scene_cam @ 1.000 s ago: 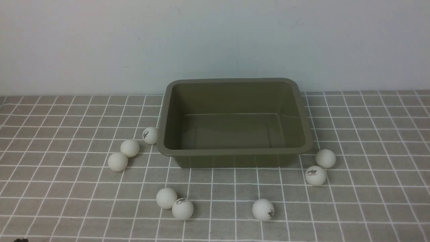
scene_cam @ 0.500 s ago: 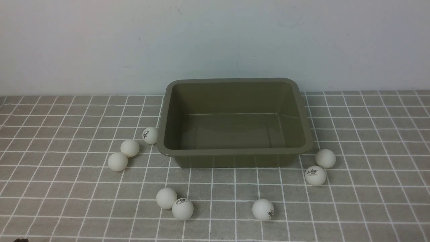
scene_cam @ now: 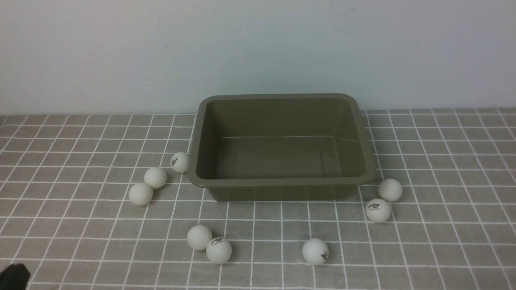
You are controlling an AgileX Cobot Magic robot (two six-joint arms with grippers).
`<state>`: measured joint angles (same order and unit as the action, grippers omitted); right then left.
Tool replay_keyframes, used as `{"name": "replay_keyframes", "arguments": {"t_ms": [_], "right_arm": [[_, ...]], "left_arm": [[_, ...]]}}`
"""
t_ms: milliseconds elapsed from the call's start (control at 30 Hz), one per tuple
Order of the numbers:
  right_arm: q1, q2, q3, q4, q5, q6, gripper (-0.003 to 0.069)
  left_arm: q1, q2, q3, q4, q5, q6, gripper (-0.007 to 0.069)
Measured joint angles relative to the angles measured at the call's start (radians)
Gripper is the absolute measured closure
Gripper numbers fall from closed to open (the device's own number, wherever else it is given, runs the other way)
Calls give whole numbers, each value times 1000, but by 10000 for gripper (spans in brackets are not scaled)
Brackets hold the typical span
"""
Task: Put the table tennis balls into the box on the grey coffee tablecloth.
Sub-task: 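Reach for and grasp a ping pong ball on the table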
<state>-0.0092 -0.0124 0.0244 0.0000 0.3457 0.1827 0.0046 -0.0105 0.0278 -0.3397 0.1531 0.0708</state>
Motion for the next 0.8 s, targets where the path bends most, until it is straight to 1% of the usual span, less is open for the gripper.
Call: {"name": "replay_keyframes", "arguments": {"t_ms": [33,67,200,300,333,367,433,467,533,600,633,700,733,800], "right_arm": [[0,0,1,15,-6,5,673],[2,0,3,112,-58,58,673],[3,0,3,372,-213,183,673],[3,0,3,423,-284,191,673],[3,0,3,424,-288,191,673],[3,0,3,423,-313,182,673],[3,0,3,427,-364,179,673],[3,0,3,428,-391,179,673],[8,0,-9,427,-408,179,673],[18,31,-105,415,-322,152,673],[21,72,-171,398,-267,130,673],[22,214,-320,351,-125,75,673],[22,262,-367,339,-76,61,673],[22,457,-538,304,123,12,673]], "left_arm": [[0,0,0,0,0,0,629],[0,0,0,-80,-72,-9,629],[0,0,0,-263,-200,-14,629],[0,0,0,-354,-277,-14,629],[0,0,0,-354,-285,-14,629],[0,0,0,-390,-341,-18,629],[-1,0,-9,-410,-382,-28,629],[-1,0,-28,-408,-370,-28,629],[-1,5,-97,-375,-304,-24,629],[-1,68,-219,-307,-161,-9,629],[-2,108,-255,-289,-114,-4,629],[-1,252,-399,-226,101,10,629],[-1,313,-435,-214,160,15,629],[-2,456,-536,-177,356,37,629]]}}
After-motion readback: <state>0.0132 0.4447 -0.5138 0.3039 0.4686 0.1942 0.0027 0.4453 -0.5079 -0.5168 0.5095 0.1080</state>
